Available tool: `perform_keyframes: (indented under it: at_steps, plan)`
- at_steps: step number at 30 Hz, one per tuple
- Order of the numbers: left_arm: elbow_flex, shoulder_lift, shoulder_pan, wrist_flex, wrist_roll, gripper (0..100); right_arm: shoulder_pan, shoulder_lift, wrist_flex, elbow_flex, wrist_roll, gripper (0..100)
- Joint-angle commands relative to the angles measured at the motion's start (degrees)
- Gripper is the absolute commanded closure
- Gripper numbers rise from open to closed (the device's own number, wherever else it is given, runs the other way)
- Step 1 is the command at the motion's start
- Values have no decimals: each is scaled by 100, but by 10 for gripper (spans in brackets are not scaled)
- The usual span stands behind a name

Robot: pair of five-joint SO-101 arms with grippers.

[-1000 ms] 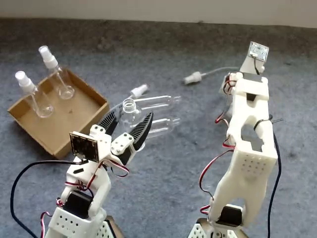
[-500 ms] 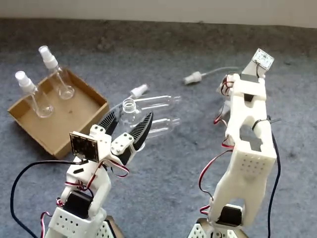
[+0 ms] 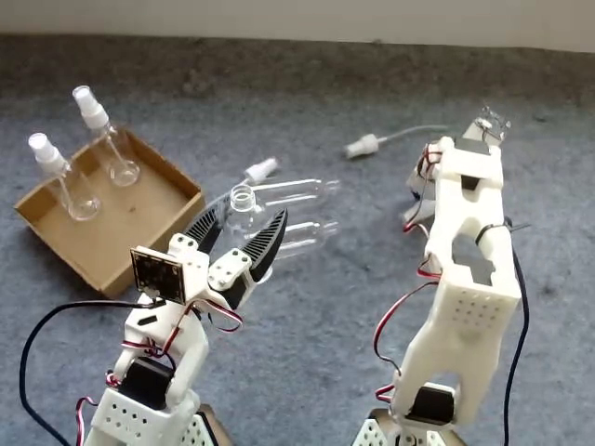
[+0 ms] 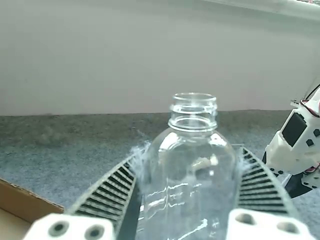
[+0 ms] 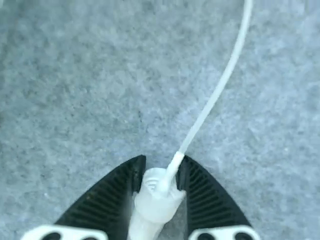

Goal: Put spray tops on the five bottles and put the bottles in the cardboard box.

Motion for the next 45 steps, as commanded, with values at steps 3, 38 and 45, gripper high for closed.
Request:
perform_keyframes:
  at_steps: [3,38,45]
  plan:
    - [127,-66,-84,-9,35,853,198,-127,602,-92,-79,995]
    - [127,-66,-84,9,35,853,919,-1156,3116,-321,-2840,994]
    - [127,-66,-84,9,35,853,857,-532,3116,-347,-2875,994]
